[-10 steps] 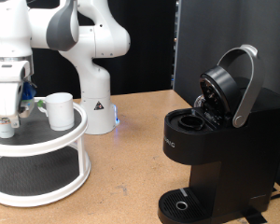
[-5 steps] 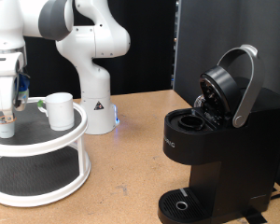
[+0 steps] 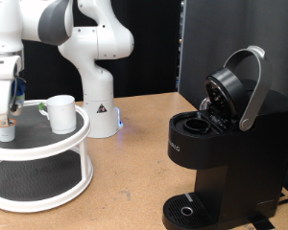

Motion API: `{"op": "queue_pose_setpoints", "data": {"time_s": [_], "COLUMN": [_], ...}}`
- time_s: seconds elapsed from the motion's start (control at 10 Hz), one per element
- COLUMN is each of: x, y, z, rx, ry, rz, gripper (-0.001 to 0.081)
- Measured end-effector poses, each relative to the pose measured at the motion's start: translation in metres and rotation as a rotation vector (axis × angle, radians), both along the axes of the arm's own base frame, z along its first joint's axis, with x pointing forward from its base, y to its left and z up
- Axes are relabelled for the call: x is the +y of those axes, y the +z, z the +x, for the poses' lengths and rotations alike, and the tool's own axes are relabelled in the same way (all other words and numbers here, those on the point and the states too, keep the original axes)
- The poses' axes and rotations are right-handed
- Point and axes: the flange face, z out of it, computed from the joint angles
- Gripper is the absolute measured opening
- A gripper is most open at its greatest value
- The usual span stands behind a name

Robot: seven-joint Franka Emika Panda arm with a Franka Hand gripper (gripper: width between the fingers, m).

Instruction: Make a cup of coffee with the keurig machine

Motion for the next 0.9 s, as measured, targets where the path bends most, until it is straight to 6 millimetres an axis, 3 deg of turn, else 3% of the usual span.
{"op": "queue_pose_setpoints", "data": {"time_s": [0.9], "x": [-0.001], "y": [-0.019], "z": [-0.009], "rx": [-0.046], "ry": [0.0], "rz": [-0.008], "gripper": [0.0808]}}
